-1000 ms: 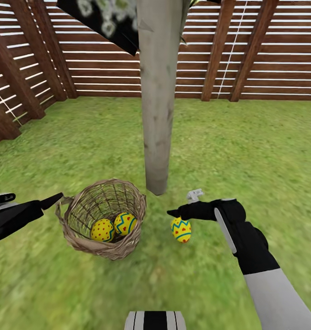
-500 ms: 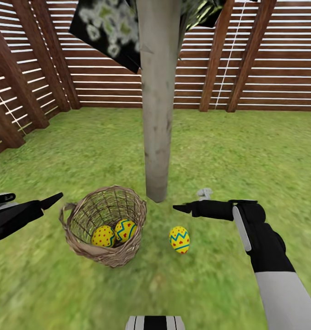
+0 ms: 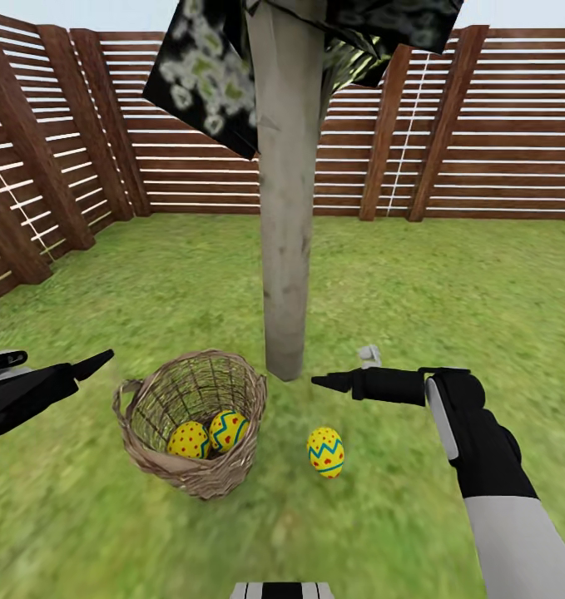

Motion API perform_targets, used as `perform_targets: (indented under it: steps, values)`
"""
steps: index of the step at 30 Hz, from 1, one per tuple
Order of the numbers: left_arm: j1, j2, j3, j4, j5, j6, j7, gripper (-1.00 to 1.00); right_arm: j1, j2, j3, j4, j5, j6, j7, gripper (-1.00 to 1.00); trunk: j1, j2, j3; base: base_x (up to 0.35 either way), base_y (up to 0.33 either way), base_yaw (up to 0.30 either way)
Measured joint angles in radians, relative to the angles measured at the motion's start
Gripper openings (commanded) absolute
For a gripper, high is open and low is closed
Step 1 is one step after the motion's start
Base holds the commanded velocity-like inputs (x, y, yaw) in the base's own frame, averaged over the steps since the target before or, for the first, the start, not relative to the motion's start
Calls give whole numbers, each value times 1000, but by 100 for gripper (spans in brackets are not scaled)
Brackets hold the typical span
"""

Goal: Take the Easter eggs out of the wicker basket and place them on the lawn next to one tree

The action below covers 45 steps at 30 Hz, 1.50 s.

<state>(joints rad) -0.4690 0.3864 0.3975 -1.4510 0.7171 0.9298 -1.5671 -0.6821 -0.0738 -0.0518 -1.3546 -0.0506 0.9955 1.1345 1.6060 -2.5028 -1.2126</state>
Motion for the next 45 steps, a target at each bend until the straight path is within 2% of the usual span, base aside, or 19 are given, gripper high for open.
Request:
perform_targets:
  steps: [7,15,30,36,40,43,45]
  values:
    - [0,-16,-2,1,3,-7,0,100,0,2,3,13,10,-2,-11,100,0,0,0,0,21,0]
    - [0,-18,-3,1,3,-8,0,100,0,3,3,14,31,-2,-26,100,0,0,0,0,272,0]
    - [0,-17,-3,1,3,-6,0,100,0,3,5,15,34,-2,-27,100,0,0,0,0,284,0]
    - [0,-17,-3,1,3,-6,0,100,1,4,5,17,48,-3,-78,100,0,0,0,0,284,0]
    - [0,-17,-3,1,3,-6,0,100,2,5,6,18,50,-5,-89,100,0,0,0,0,282,0]
    - [0,-17,-3,1,4,-6,0,100,8,3,26,17,52,-5,-93,100,0,0,0,0,116,0]
    - [0,-17,-3,1,4,-7,0,100,8,4,54,17,55,-3,-98,100,0,0,0,0,34,0]
